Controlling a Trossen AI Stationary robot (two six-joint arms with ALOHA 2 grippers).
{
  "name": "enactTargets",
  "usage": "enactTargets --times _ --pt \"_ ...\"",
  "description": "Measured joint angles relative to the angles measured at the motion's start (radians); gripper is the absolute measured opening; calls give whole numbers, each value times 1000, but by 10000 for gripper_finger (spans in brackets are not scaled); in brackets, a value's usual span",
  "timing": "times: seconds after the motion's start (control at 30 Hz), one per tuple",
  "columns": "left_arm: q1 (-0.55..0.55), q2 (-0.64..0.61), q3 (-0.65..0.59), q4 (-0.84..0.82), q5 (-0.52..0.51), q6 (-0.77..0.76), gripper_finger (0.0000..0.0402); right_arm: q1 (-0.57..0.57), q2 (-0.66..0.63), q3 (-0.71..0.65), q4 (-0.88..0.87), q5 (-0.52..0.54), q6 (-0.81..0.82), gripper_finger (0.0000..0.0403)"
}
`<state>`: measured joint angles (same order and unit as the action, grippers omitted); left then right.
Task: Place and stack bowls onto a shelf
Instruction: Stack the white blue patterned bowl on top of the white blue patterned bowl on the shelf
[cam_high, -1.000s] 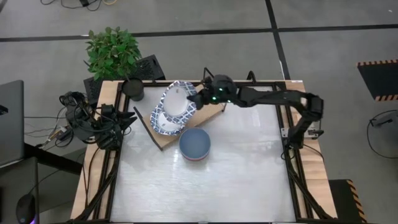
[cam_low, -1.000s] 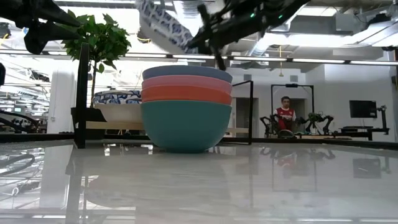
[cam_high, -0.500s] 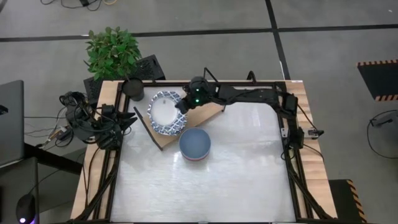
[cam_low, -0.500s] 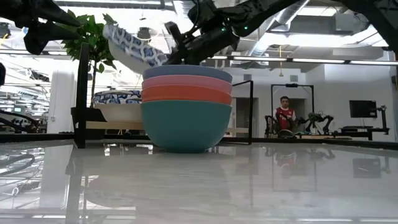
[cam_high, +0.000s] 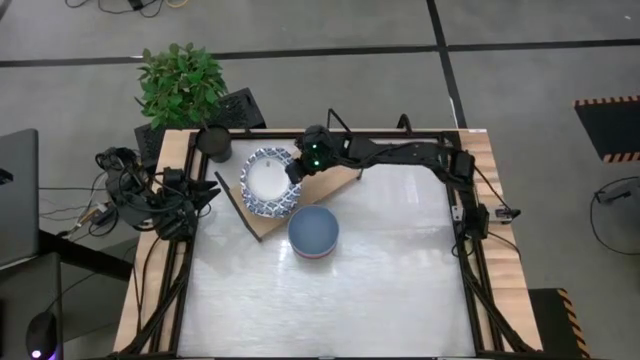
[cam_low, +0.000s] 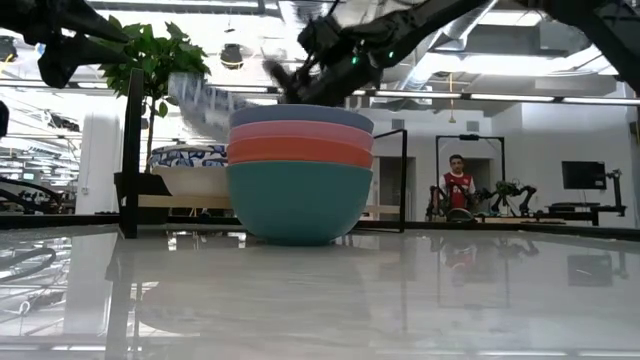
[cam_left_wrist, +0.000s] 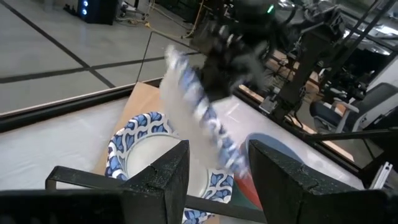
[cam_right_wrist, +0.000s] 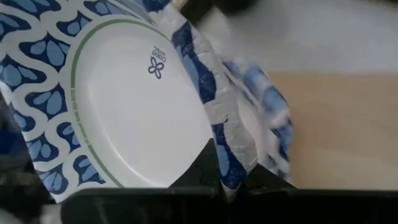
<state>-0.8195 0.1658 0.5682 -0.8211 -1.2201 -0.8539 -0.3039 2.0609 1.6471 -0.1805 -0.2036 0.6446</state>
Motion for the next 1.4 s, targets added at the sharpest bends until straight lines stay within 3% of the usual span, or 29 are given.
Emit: enactTargets --times 0.27,0.53,1.07,1.4 --pt "0 0 0 0 -3 -7 151 -5 42 16 11 14 5 27" --pt "0 0 0 0 -8 -5 151 -4 26 17 26 11 -27 73" --pt "0 0 0 0 -7 -6 151 -5 27 16 -14 -47 -51 224" --pt "0 0 0 0 -7 -7 151 -28 26 16 -110 -48 -46 232"
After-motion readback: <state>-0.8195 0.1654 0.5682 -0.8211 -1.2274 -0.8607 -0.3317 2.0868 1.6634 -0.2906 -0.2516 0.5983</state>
